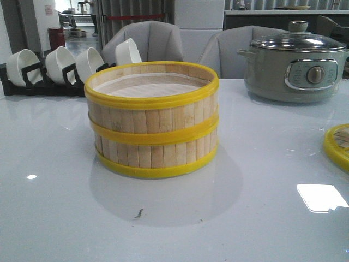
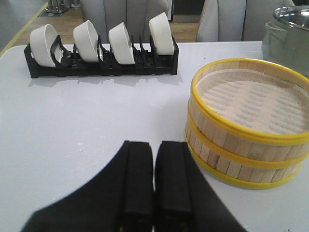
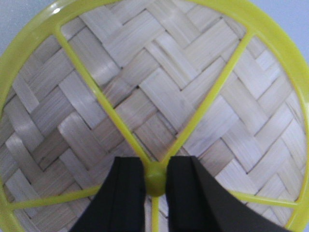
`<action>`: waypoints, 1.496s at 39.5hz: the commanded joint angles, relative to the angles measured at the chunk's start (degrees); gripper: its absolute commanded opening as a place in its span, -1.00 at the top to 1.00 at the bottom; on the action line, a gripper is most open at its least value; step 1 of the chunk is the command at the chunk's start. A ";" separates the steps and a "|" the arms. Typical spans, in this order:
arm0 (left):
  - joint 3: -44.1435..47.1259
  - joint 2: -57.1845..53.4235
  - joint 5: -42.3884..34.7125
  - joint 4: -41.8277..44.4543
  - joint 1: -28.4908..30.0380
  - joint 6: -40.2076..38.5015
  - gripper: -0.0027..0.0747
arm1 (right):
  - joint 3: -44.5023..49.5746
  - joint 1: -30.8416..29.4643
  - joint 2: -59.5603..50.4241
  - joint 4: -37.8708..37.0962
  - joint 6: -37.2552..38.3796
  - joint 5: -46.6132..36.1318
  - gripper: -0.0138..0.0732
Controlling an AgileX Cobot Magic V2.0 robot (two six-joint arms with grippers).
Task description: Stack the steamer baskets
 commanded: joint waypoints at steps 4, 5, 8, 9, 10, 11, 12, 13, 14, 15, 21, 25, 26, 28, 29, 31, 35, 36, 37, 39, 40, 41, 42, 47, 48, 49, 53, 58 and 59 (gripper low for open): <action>-1.72 0.34 -4.70 -0.13 0.10 -0.49 0.70 | -1.76 -0.21 -2.18 -0.52 -0.36 -1.95 0.45; -1.72 0.34 -4.70 -0.13 0.10 -0.49 0.70 | -1.76 -0.21 -2.18 -0.52 -0.36 -1.78 0.51; -1.72 0.34 -4.70 -0.13 0.10 -0.49 0.70 | -1.76 -0.08 -2.18 -0.52 -0.36 -1.57 0.56; -1.72 0.34 -4.70 -0.13 0.10 -0.49 0.70 | -1.76 -0.01 -2.24 -0.52 -0.36 -1.51 0.55; -1.72 0.34 -4.70 -0.13 0.10 -0.49 0.70 | -1.76 0.23 -2.34 -0.52 -0.36 -1.38 0.55; -1.72 0.34 -4.70 -0.13 0.10 -0.49 0.70 | -1.76 0.38 -2.53 -0.52 -0.36 -1.28 0.55; -1.72 0.34 -4.70 -0.13 0.10 -0.49 0.70 | -1.76 0.58 -2.82 -0.52 -0.36 -1.22 0.55; -1.72 0.34 -4.70 -0.13 0.10 -0.49 0.70 | -1.76 1.01 -3.25 -0.52 -0.36 -1.15 0.55; -1.72 0.34 -4.70 -0.13 0.10 -0.49 0.70 | -1.76 1.39 -3.67 -0.52 -0.36 -1.15 0.55; -1.72 0.34 -4.70 -0.13 0.10 -0.49 0.70 | -1.76 1.62 -4.12 -0.52 -0.36 -1.15 0.55; -1.72 0.34 -4.70 -0.13 0.10 -0.49 0.70 | -2.75 4.59 -8.53 -0.52 -0.36 -0.09 0.55; -1.72 0.34 -4.70 -0.13 0.10 -0.49 0.70 | -5.42 6.98 -11.37 -0.52 -0.36 2.89 0.55; -1.72 0.34 -4.70 -0.13 0.10 -0.49 0.70 | -6.16 7.75 -12.10 -0.52 -0.36 3.77 0.55; -1.72 0.34 -4.70 -0.13 0.10 -0.49 0.70 | -8.51 9.15 -13.22 -0.52 -0.36 5.44 0.55; -1.72 0.34 -4.70 -0.13 0.10 -0.49 0.70 | -9.17 9.80 -13.68 -0.52 -0.36 6.18 0.55; -1.72 0.34 -4.70 -0.13 0.10 -0.49 0.70 | -12.04 11.43 -14.49 -0.52 -0.36 7.86 0.55; -1.72 0.34 -4.70 -0.13 0.10 -0.49 0.70 | -17.92 15.30 -15.07 -0.52 -0.41 11.39 0.55; -1.72 0.34 -4.70 -0.13 0.10 -0.49 0.70 | -19.31 16.53 -15.07 -0.52 -0.48 12.70 0.55; -1.72 0.34 -4.70 -0.13 0.10 -0.49 0.70 | -21.12 17.80 -14.99 -0.52 -0.48 13.58 0.55; -1.72 0.34 -4.70 -0.13 0.10 -0.49 0.70 | -24.12 20.16 -14.70 -0.52 -0.53 15.28 0.55; -1.72 0.34 -4.70 -0.13 0.10 -0.49 0.70 | -25.80 21.21 -14.50 -0.52 -0.53 16.06 0.55; -1.72 0.34 -4.70 -0.13 0.10 -0.49 0.70 | -27.02 22.60 -14.28 -0.52 -0.53 16.55 0.55; -1.72 0.34 -4.70 -0.13 0.10 -0.49 0.70 | -28.61 23.64 -13.90 -0.52 -0.53 17.17 0.55; -1.72 0.34 -4.70 -0.13 0.10 -0.49 0.70 | -34.96 29.67 -11.19 -0.52 -0.53 18.55 0.55; -1.72 0.34 -4.70 -0.13 0.10 -0.49 0.70 | -36.36 30.64 -10.39 -0.52 -0.53 18.77 0.55; -1.72 0.34 -4.70 -0.13 0.10 -0.49 0.70 | -37.41 31.89 -9.68 -0.52 -0.53 19.02 0.55; -1.72 0.34 -4.70 -0.13 0.10 -0.49 0.70 | -42.25 35.74 -5.91 -0.47 -0.59 20.63 0.55; -1.72 0.34 -4.70 -0.13 0.10 -0.49 0.70 | -48.33 40.21 -0.36 -0.47 -1.60 22.43 0.55; -1.72 0.34 -4.70 -0.13 0.10 -0.49 0.70 | -49.32 41.06 0.59 -0.47 -2.08 22.67 0.55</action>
